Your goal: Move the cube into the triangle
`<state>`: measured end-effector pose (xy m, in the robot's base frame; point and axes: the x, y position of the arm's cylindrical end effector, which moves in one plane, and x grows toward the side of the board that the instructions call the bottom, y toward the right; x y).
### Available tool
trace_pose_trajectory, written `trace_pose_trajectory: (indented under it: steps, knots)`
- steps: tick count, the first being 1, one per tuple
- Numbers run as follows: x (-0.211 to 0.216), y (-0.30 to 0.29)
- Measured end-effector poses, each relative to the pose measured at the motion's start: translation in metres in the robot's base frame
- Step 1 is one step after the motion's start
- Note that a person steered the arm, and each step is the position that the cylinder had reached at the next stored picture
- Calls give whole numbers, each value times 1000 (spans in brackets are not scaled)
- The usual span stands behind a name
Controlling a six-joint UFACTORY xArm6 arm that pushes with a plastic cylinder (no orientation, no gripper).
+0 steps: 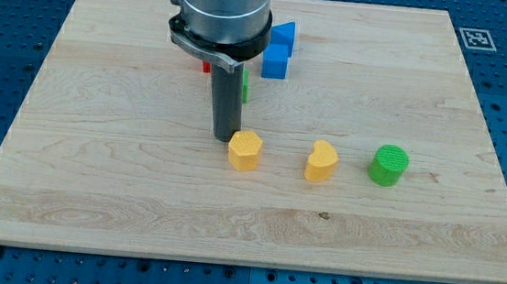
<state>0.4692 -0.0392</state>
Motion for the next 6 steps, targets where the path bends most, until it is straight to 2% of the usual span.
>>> trace_pose_trajectory:
  steps: [2, 3, 5, 6]
  knots:
    - [-29, 22]
    - [-60, 31]
    - [-83, 36]
    - [-113, 51]
